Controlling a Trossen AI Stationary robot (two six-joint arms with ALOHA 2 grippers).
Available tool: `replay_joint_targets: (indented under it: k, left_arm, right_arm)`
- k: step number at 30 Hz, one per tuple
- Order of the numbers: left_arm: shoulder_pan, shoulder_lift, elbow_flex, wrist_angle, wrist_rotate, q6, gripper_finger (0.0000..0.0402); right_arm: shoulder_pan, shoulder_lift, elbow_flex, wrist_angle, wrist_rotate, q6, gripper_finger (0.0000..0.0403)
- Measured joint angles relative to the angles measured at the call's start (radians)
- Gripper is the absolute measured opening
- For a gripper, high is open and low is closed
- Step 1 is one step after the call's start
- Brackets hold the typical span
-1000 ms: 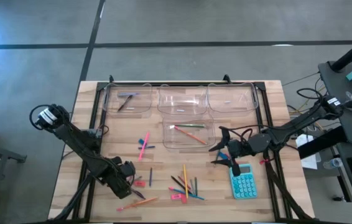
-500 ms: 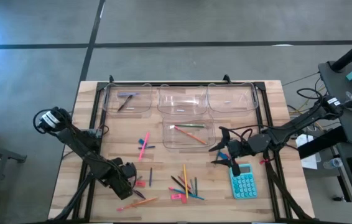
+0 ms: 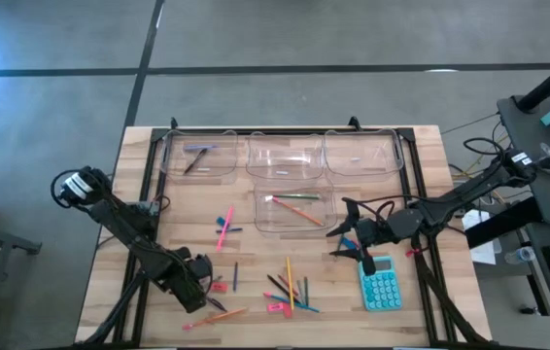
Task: Sort crayons/erasers/pens/pencils in bins
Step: Put the left gray crayon into the top middle transparent bin
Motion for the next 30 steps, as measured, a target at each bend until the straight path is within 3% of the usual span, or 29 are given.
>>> replay_joint_targets:
  k: [7, 16, 30]
  left_arm:
    - [0.000, 0.001, -0.003, 0.000, -0.010, 0.000, 0.0201]
    - [0.001, 0.003, -0.005, 0.000, -0.011, 0.000, 0.0120]
    - [0.001, 0.003, -0.006, 0.022, -0.011, 0.002, 0.0026]
  right_arm:
    - [0.000, 0.000, 0.000, 0.000, 0.000, 0.000, 0.0210]
    - [0.000, 0.000, 0.000, 0.000, 0.000, -0.005, 0.0210]
    - [0.000, 0.000, 0.000, 0.000, 0.000, -0.006, 0.0210]
